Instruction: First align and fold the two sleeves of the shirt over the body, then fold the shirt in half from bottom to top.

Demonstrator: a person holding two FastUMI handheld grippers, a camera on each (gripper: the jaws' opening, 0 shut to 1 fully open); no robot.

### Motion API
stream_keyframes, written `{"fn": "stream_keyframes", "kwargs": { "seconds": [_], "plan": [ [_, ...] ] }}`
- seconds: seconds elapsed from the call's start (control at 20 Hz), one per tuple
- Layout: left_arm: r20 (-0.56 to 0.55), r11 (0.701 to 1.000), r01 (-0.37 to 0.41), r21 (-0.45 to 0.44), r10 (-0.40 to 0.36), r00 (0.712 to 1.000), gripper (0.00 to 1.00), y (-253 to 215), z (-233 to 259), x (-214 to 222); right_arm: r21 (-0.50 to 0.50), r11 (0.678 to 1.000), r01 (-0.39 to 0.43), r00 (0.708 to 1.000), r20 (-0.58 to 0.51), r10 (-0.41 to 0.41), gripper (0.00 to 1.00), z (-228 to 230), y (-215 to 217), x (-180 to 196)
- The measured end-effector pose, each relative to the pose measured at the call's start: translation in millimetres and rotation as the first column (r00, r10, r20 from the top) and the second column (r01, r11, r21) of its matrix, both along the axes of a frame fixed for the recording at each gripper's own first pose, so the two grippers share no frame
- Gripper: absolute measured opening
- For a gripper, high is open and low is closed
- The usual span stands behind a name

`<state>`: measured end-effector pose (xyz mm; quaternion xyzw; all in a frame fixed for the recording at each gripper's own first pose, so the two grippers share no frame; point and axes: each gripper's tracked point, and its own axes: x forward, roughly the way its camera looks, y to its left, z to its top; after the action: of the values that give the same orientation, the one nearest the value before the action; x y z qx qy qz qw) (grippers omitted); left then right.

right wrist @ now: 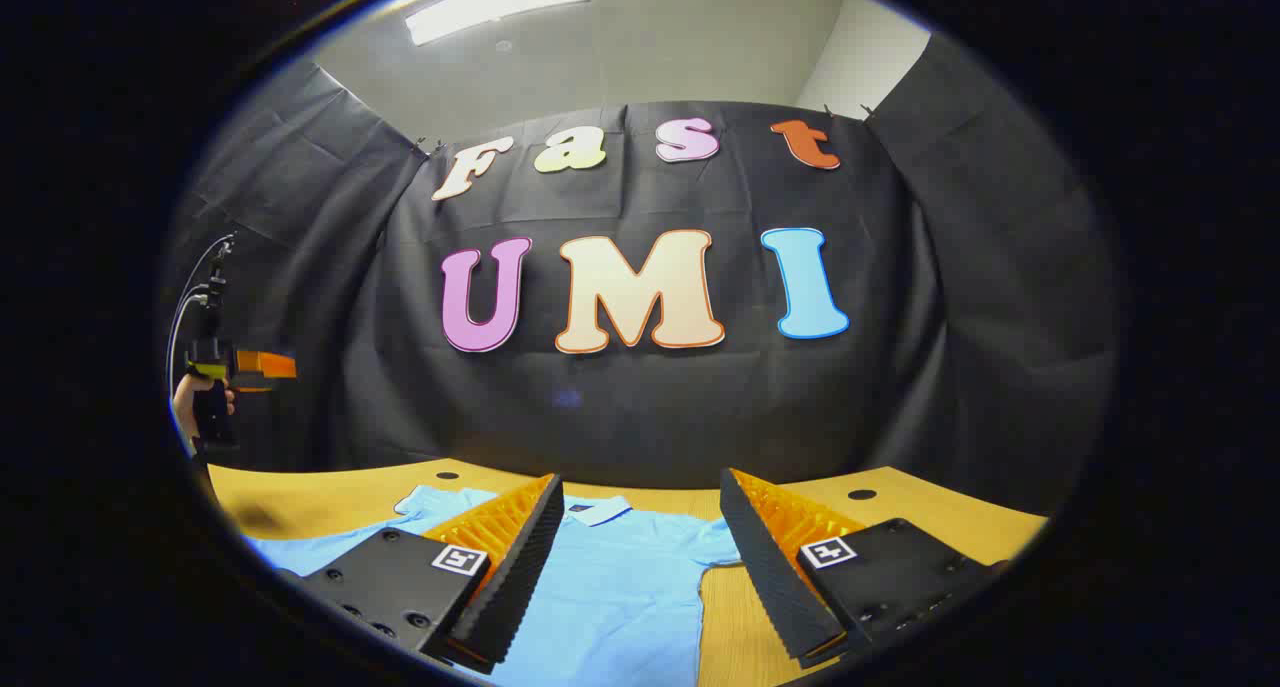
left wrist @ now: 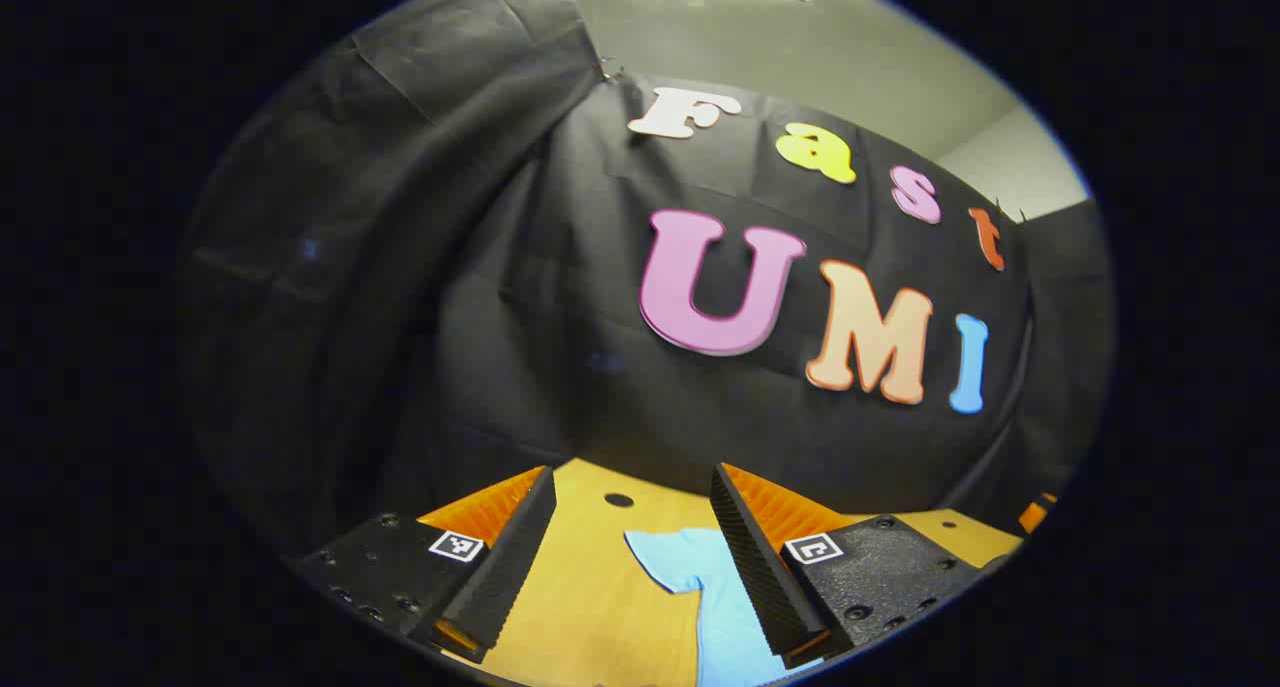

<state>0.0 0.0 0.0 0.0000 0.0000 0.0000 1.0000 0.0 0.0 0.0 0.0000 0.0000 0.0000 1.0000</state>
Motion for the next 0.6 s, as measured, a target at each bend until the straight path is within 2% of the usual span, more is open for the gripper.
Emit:
{"fn": "stream_keyframes", "kwargs": {
  "seconds": [0.05,0.1,0.15,0.25,0.4,0.55,0.6],
  "plan": [
    [-0.001,0.999,-0.013,0.04,0.013,1.0,0.93,7.2,-4.1,-5.1,0.009,1.0,0.002,1.0,-0.001,-0.002,0.98,-2.1,2.0,-2.8],
    [-0.012,0.999,0.01,0.043,-0.009,1.0,0.89,-0.6,-13.2,-13.5,0.009,1.0,0.011,1.0,0.004,-0.011,0.97,-4.7,1.6,-6.5],
    [-0.044,0.998,0.06,0.024,-0.059,0.997,0.94,-21.3,-28.1,-27.6,-0.001,1.0,0.023,1.0,0.006,-0.023,0.97,-10.1,1.9,-10.1],
    [-0.122,0.992,0.126,-0.019,-0.127,0.984,0.94,-63.2,-81.4,-47.2,-0.025,0.999,0.035,0.999,-0.013,-0.036,0.97,-29.2,7.2,-16.6],
    [-0.212,0.983,0.181,-0.016,-0.18,0.961,0.94,-112.2,-151.8,-70.1,-0.05,0.998,0.043,0.999,-0.017,-0.044,0.97,-40.3,16.3,-27.3],
    [-0.242,0.973,0.233,0.005,-0.225,0.944,0.94,-155.1,-183.9,-83.1,-0.088,0.996,0.034,0.999,-0.013,-0.036,0.94,-44.6,24.4,-29.9],
    [-0.235,0.97,0.243,0.023,-0.231,0.944,0.94,-161.9,-187.2,-84.5,-0.097,0.995,0.03,0.999,-0.014,-0.032,0.98,-47.4,24.5,-29.6]
  ]
}}
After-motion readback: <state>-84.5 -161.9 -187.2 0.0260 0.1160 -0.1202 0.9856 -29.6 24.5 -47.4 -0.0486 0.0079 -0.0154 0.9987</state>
